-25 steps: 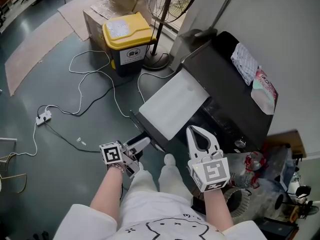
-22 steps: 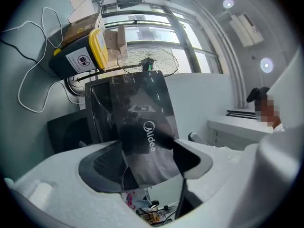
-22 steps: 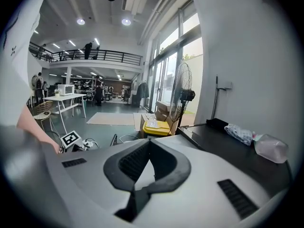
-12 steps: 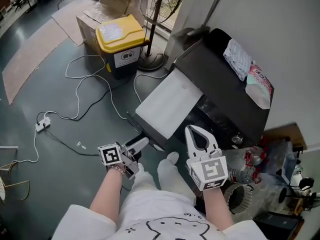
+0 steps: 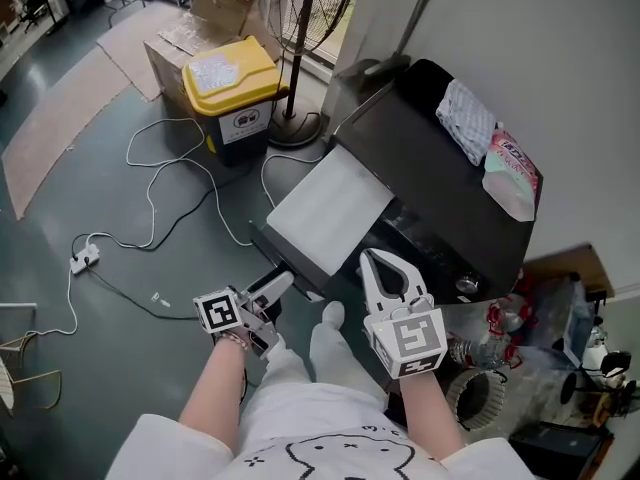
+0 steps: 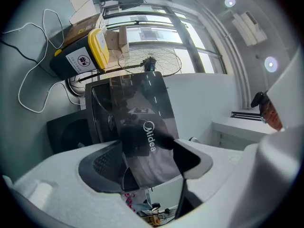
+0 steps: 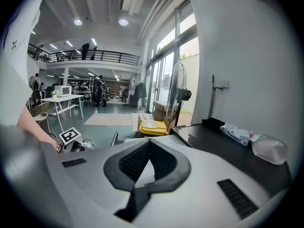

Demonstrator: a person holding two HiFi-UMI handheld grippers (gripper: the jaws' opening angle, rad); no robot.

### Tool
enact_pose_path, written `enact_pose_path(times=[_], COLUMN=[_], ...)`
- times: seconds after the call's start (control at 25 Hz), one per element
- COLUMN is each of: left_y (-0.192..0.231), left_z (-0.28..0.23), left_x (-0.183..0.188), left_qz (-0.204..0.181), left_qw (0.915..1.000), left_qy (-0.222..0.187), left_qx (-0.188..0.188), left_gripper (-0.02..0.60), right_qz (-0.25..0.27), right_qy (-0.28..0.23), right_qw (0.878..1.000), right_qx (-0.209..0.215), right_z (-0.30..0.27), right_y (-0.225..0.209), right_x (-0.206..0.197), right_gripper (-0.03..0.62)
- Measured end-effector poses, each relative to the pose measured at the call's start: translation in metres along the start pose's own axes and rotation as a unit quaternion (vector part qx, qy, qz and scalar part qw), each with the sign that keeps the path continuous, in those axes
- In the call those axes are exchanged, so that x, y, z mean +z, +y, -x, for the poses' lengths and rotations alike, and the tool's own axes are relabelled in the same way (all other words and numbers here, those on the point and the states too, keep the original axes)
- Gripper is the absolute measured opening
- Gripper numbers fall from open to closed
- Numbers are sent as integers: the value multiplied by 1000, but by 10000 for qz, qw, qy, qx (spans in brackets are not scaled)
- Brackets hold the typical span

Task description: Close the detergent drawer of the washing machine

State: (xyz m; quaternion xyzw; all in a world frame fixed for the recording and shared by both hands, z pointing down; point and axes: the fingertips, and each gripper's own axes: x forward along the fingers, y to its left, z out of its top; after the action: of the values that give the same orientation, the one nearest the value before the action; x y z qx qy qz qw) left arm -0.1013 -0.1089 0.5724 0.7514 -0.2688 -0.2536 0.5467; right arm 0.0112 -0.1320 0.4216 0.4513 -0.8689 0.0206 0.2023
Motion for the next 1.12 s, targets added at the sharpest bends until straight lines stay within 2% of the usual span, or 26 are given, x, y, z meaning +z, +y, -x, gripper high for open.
enact_pose_path(times=[0.24, 0.88, 1.12], left_y=[1, 3, 5], left_z=[-21, -51, -63], left_x=[3, 13, 14], left_qz=[134, 35, 114], left_qw=[9999, 9998, 9996], left_qy=[45, 36, 23], left_qx=[98, 205, 240], left_gripper=[322, 324, 325], right_qz=[-68, -96, -88], right_qy=[-26, -61, -42], right_qw=[10000, 9999, 9999], right_qx=[-43, -68, -54], right_z=[-4, -19, -23], right_y=[-21, -58, -67], right_x=[4, 1, 0], right_gripper=[0, 0, 0])
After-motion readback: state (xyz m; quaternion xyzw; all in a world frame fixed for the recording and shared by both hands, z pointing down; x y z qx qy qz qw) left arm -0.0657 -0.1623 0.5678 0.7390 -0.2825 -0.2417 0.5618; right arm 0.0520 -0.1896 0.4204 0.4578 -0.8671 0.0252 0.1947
